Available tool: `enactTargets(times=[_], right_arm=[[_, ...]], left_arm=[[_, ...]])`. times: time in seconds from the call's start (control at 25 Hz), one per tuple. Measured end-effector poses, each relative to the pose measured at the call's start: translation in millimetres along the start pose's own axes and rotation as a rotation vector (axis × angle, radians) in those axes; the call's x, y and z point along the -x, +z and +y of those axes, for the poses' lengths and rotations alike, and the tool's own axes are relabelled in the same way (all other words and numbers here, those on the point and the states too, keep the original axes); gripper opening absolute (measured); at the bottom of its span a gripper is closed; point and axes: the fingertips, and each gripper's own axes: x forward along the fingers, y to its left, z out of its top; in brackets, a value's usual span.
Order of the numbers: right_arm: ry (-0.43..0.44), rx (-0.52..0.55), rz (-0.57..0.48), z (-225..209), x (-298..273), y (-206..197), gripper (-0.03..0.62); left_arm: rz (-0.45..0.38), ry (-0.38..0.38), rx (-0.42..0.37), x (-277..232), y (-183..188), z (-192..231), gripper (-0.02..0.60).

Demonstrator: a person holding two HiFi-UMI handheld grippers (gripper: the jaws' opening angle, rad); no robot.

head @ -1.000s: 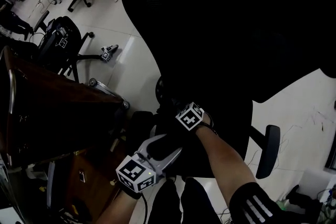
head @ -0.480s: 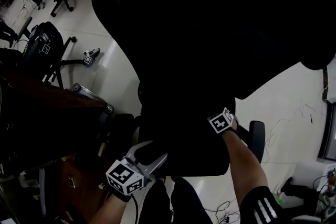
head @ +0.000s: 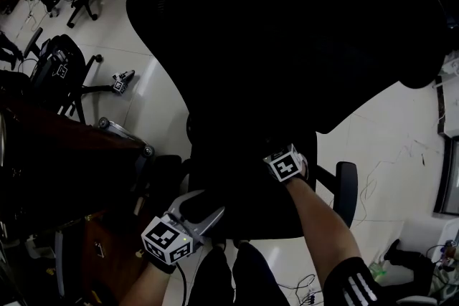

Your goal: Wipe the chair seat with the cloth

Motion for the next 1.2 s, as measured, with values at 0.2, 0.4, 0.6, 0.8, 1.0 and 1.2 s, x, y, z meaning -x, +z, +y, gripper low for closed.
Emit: enactTargets(times=[0.2, 0.4, 0.6, 0.8, 1.0, 1.2], right_arm=[[0.168, 0.094, -0.069, 117.3, -26.7, 59.2, 0.043], [0.242, 0.177, -0.031, 177.6, -57.2, 55.8, 0.043], [0.225, 0.228, 0.050, 167.7, -71.9, 15.2, 0.043], [0.133, 0.239, 0.136, 105.9, -49.9, -42.7, 0.041], [-0.004, 0.191, 0.234, 17.9, -8.4, -103.8, 0.041], [-0.071, 0.177, 0.259, -23.3, 15.9, -123.8, 0.041]], left_arm=[[-0.022, 0.048, -0.008, 20.4, 6.1, 18.4, 0.241], [-0.021, 0.058, -0.005, 30.6, -1.9, 21.4, 0.241], [-0.013, 0.060, 0.021, 33.2, -15.4, 21.3, 0.241], [-0.007, 0.037, 0.021, 31.7, -21.5, 13.6, 0.241], [-0.005, 0.001, 0.013, 21.7, -17.1, -1.0, 0.241], [-0.011, -0.022, 0.000, 16.7, -12.8, -11.1, 0.241]])
